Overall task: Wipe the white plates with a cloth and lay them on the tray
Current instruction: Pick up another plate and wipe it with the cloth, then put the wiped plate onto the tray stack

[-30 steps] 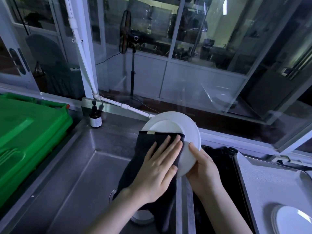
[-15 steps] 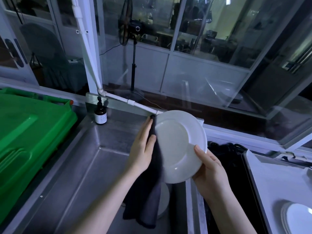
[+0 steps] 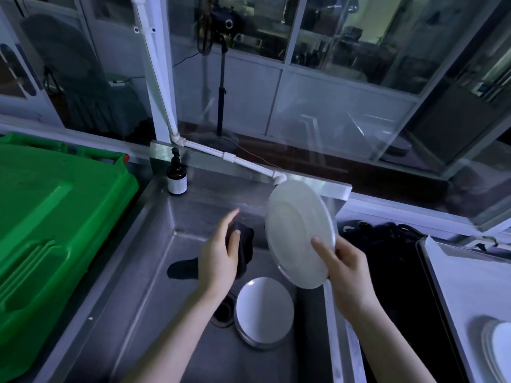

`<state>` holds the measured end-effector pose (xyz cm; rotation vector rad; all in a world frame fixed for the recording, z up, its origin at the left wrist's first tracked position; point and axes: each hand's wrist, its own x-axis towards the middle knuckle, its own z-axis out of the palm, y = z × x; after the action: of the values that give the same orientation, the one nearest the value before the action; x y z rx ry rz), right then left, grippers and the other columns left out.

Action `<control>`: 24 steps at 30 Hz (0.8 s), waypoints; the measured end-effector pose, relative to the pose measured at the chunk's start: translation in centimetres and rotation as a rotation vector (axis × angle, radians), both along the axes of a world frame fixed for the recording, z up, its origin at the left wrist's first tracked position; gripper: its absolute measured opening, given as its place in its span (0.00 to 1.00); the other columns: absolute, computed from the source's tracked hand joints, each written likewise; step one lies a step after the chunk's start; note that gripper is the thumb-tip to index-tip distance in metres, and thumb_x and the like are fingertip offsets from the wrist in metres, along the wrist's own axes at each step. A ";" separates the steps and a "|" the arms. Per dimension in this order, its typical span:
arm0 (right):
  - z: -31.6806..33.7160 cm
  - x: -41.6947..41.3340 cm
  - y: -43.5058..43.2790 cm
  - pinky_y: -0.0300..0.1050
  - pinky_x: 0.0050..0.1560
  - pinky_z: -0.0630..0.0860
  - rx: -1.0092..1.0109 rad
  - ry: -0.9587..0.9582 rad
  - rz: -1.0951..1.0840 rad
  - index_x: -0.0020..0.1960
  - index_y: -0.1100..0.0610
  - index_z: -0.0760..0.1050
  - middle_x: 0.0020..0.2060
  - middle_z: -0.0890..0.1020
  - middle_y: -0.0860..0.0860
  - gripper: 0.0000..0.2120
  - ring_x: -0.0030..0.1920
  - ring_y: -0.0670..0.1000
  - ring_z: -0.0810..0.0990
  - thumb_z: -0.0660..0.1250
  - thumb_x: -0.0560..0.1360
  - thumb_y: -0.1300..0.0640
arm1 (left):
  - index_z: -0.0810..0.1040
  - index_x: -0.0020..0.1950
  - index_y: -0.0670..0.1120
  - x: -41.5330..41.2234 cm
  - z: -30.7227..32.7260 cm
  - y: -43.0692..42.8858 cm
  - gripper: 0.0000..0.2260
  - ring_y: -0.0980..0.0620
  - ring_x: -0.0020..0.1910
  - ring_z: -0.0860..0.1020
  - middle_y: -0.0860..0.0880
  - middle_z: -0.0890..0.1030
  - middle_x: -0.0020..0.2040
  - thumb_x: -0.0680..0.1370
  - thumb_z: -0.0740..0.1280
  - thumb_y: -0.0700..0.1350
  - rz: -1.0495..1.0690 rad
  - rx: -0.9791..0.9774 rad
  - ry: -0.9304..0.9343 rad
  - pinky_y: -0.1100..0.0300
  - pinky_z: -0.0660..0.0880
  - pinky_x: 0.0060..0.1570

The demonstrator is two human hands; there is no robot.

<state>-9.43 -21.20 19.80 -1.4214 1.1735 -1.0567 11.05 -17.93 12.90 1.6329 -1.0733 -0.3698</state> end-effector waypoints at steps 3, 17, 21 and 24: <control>-0.9 0.4 0.5 0.38 0.34 0.66 -0.133 0.250 0.115 0.36 0.48 0.79 0.27 0.73 0.42 0.12 0.31 0.40 0.69 0.70 0.78 0.56 | 0.69 0.72 0.60 1.1 1.7 -0.9 0.22 0.56 0.57 0.77 0.52 0.80 0.61 0.82 0.61 0.39 -0.076 0.090 0.189 0.68 0.68 0.52; -3.4 -3.1 1.9 0.43 0.38 0.84 -0.964 0.978 0.430 0.58 0.55 0.84 0.57 0.85 0.49 0.27 0.56 0.50 0.85 0.81 0.61 0.69 | 0.81 0.51 0.63 -3.2 1.8 0.9 0.18 0.65 0.36 0.74 0.55 0.78 0.43 0.73 0.70 0.38 -0.146 0.282 0.493 0.78 0.68 0.37; -3.3 -7.1 1.6 0.47 0.45 0.84 -0.948 0.951 0.493 0.61 0.55 0.82 0.61 0.83 0.50 0.24 0.59 0.52 0.83 0.80 0.66 0.65 | 0.85 0.52 0.55 -7.5 2.3 1.0 0.19 0.63 0.29 0.73 0.50 0.76 0.37 0.74 0.66 0.32 -0.096 0.196 0.642 0.75 0.70 0.32; -2.6 -11.2 0.7 0.51 0.66 0.76 -0.685 0.880 0.567 0.69 0.52 0.77 0.69 0.76 0.46 0.27 0.70 0.52 0.75 0.77 0.71 0.49 | 0.85 0.54 0.54 -11.1 2.6 0.6 0.20 0.65 0.30 0.73 0.51 0.76 0.38 0.75 0.66 0.31 -0.076 0.153 0.655 0.76 0.69 0.31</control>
<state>-20.62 -20.53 17.21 -2.7306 0.8668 -0.3994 -0.10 -17.31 15.55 1.4442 -0.6149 -0.9787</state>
